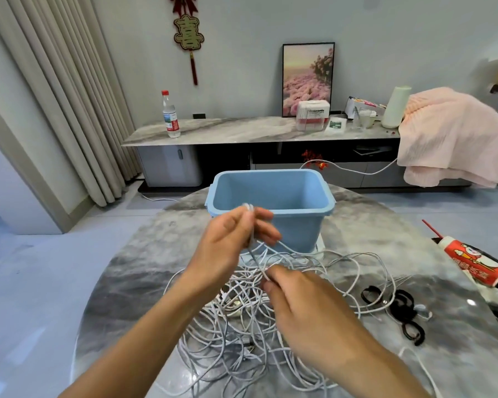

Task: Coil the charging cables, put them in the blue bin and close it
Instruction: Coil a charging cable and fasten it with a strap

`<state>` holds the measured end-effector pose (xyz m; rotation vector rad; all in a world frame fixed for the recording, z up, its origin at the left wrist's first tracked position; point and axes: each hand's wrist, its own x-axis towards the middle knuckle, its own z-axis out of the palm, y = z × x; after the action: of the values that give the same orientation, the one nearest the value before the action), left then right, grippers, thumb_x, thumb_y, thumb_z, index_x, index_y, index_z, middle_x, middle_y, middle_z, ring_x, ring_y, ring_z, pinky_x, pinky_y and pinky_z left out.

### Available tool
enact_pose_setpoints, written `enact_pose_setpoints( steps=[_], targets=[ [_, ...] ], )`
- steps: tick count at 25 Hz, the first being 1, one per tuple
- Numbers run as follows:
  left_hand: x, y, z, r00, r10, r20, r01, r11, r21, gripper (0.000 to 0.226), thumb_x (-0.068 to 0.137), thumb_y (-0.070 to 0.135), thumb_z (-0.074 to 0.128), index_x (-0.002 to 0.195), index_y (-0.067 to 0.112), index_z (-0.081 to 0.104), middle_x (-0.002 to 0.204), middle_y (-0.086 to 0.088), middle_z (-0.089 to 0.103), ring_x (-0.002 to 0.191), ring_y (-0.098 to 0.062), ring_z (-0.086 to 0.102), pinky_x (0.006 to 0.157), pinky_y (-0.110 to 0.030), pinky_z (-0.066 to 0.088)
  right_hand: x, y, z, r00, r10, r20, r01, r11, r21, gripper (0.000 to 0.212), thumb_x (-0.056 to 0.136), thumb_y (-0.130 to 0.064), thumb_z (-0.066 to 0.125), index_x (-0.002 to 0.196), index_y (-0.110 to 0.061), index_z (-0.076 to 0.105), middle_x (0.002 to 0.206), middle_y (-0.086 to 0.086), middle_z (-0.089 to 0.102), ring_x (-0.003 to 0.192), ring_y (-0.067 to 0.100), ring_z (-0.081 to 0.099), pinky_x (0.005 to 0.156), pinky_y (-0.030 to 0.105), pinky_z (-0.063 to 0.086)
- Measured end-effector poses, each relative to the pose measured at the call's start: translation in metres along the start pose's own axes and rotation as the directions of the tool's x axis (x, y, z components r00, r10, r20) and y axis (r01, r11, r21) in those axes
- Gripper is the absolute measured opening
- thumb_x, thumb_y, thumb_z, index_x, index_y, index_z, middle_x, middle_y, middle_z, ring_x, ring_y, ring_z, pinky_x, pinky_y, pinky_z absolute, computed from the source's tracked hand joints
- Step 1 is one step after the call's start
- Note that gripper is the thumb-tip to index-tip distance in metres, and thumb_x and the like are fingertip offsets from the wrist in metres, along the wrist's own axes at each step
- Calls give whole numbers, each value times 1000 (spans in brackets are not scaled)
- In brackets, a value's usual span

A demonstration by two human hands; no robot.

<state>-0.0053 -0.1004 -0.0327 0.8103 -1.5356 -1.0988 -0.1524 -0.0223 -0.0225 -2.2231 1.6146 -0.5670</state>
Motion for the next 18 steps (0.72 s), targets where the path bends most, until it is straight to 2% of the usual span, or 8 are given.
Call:
enact_pose_setpoints(
  steps=[2, 4, 6, 9, 12, 14, 16, 18],
  targets=[
    [-6, -9, 3, 977, 86, 195, -164, 888, 429, 24, 104, 23, 39, 90, 14, 57, 73, 4, 62, 67, -12, 59, 67, -28, 48, -1, 2, -24, 995, -66, -71, 65, 998, -8, 13, 98, -38, 49, 98, -27, 57, 85, -5, 69, 83, 18, 64, 72, 36, 49],
    [-10, -7, 12, 950, 14, 312, -186, 827, 530, 28, 102, 28, 40, 80, 15, 52, 65, 4, 55, 58, -12, 51, 59, -32, 44, 1, 15, -44, 969, -74, -237, 123, 972, 198, 8, 89, -34, 66, 93, -29, 60, 71, -5, 68, 63, 10, 60, 63, 32, 49],
    [-9, 2, 15, 938, -141, 317, 39, 950, 309, 35, 99, 30, 42, 78, 8, 58, 55, 1, 49, 50, -12, 43, 55, -28, 37, 4, 35, -63, 921, -77, -382, 206, 929, 307, 20, 80, -33, 75, 85, -29, 56, 63, -1, 64, 54, 14, 56, 58, 33, 48],
    [-9, 16, 13, 867, -262, 424, 275, 961, 33, 36, 96, 28, 44, 76, 2, 61, 47, 0, 38, 47, -20, 37, 70, -30, 39, 13, 59, -68, 882, -144, -449, 312, 892, 326, 26, 75, -45, 77, 83, -24, 65, 65, 0, 65, 59, 26, 59, 60, 46, 50],
    [-12, 25, 22, 760, -297, 578, 386, 922, -34, 33, 97, 22, 42, 80, -1, 58, 43, 1, 35, 56, -39, 35, 69, -21, 47, 17, 69, -68, 730, -402, -553, 455, 889, -45, 27, 83, -38, 77, 78, -12, 75, 67, 0, 70, 58, 23, 64, 55, 42, 51],
    [-12, 29, 23, 753, -269, 600, 432, 891, -143, 32, 98, 21, 40, 80, 1, 57, 43, 2, 37, 52, -27, 32, 76, -25, 50, 17, 71, -68, 660, -439, -609, 447, 882, -151, 27, 85, -33, 76, 78, -8, 76, 67, 5, 70, 57, 25, 64, 53, 40, 50],
    [-14, 32, 23, 776, -200, 598, 459, 830, -318, 28, 99, 20, 41, 80, 6, 56, 47, 2, 42, 48, -16, 28, 83, -31, 50, 14, 67, -58, 699, -270, -662, 404, 913, 55, 31, 86, -42, 71, 78, -12, 74, 61, 4, 65, 52, 24, 57, 49, 40, 45],
    [-14, 34, 20, 789, -95, 607, 472, 726, -500, 20, 97, 19, 46, 85, 7, 57, 53, 2, 48, 49, -13, 35, 84, -32, 49, 14, 57, -37, 805, -69, -589, 357, 850, 388, 31, 89, -51, 62, 83, -21, 68, 61, -1, 59, 51, 17, 49, 48, 36, 40]
  ],
)
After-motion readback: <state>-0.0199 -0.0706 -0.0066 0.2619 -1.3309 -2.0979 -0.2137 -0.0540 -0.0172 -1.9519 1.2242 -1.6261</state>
